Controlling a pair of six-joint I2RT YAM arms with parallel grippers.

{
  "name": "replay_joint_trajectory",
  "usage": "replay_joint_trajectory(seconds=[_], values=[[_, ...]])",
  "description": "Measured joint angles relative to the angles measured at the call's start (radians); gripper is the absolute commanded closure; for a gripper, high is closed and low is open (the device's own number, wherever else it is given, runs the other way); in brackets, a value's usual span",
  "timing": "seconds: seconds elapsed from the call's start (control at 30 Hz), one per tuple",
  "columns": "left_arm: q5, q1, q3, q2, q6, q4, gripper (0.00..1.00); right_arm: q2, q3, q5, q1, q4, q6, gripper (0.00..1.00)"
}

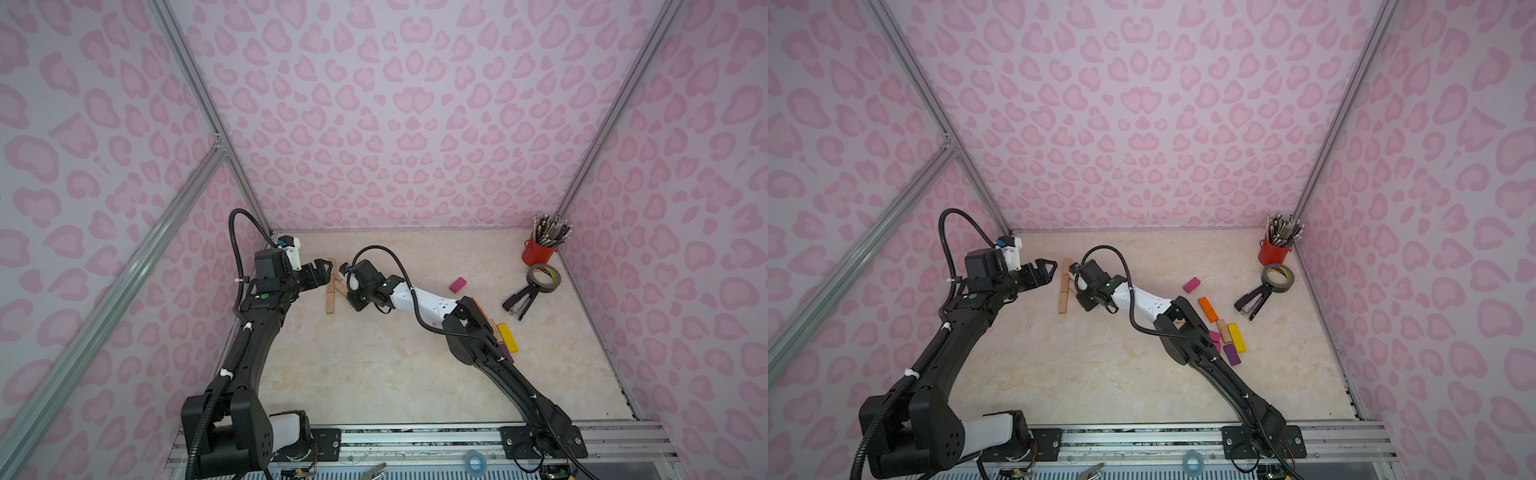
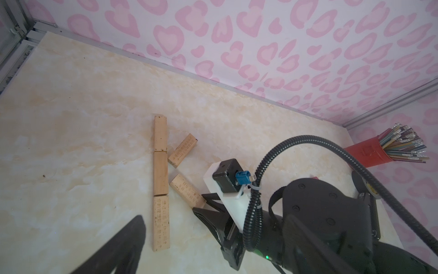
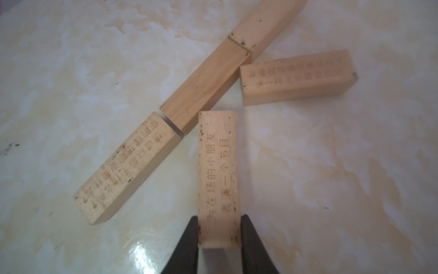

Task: Assemble the letter k with building blocks
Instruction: Assemble the building block at the center of the board.

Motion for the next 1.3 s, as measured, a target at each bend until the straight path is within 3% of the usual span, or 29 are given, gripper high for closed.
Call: replay_joint_trajectory(seconds=[0.8,1.3], values=[[0.008,0.003,0.000,0.009,0.001,0.000,0.06,0.020,0.039,-0.002,0.000,-0.015,0.015,0.69],[0.008,0.006,0.000,0.011,0.001,0.000,0.06,0.027,0.051,-0.015,-0.001,-0.016,0.023,0.63]])
